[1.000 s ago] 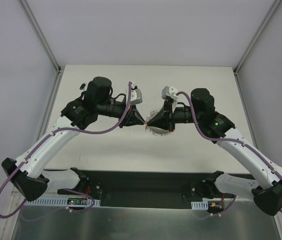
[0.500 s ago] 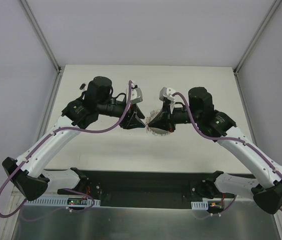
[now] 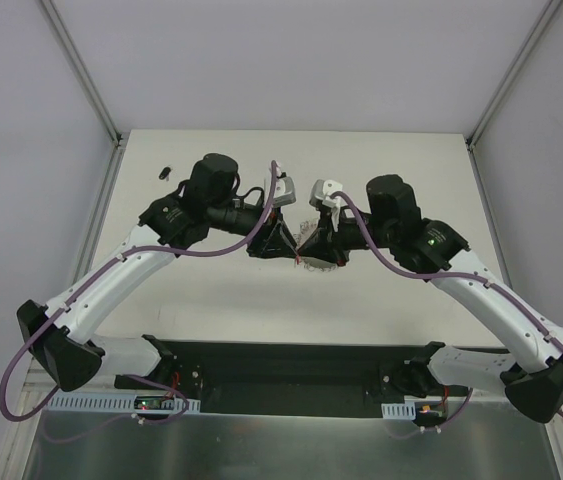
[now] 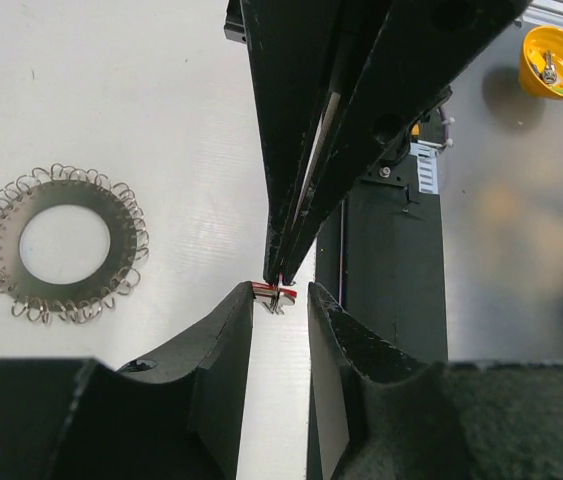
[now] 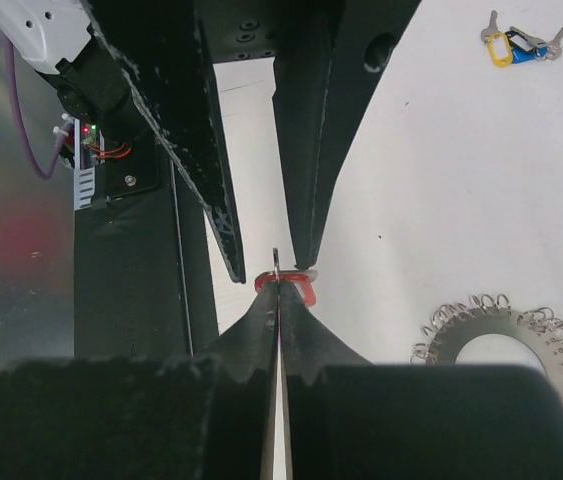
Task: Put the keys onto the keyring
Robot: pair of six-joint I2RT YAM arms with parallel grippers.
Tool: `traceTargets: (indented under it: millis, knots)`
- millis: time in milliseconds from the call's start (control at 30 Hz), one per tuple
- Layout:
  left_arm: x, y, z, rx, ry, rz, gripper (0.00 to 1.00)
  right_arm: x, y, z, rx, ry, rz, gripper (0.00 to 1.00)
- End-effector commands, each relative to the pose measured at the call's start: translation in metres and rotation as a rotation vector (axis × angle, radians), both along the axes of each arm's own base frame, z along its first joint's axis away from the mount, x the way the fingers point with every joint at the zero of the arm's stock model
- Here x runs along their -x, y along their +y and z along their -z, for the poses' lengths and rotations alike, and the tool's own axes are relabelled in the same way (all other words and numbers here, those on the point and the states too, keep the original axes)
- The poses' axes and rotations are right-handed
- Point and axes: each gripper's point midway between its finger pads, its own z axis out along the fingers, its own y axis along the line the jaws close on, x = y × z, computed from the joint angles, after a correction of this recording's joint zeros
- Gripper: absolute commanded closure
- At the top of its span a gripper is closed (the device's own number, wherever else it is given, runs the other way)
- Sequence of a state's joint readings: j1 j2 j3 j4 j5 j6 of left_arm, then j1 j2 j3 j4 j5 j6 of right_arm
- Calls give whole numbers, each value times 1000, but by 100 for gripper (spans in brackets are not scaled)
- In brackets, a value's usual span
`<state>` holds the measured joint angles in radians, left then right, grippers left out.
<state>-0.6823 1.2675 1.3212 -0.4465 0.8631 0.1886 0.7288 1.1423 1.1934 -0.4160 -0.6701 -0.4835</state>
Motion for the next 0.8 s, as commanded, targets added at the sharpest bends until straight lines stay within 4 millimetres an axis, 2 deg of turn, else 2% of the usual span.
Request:
traceTargets:
  millis: [0, 300, 467, 733, 767]
  knots:
    - [2, -8, -13, 42, -15, 23, 73, -2, 3, -17, -17, -58, -5, 99]
    - [0, -9, -6, 30, -6, 9, 84, -4, 4, -14, -10, -58, 3, 99]
    - [-1, -7, -1, 18, -5, -2, 100, -5, 4, -15, -11, -62, 7, 99]
    - [-2, -4, 4, 4, -2, -31, 100, -5, 6, -20, -30, -63, 9, 99]
    - [-6, -2, 4, -4, -12, -60, 100, -5, 6, -20, -39, -63, 11, 94]
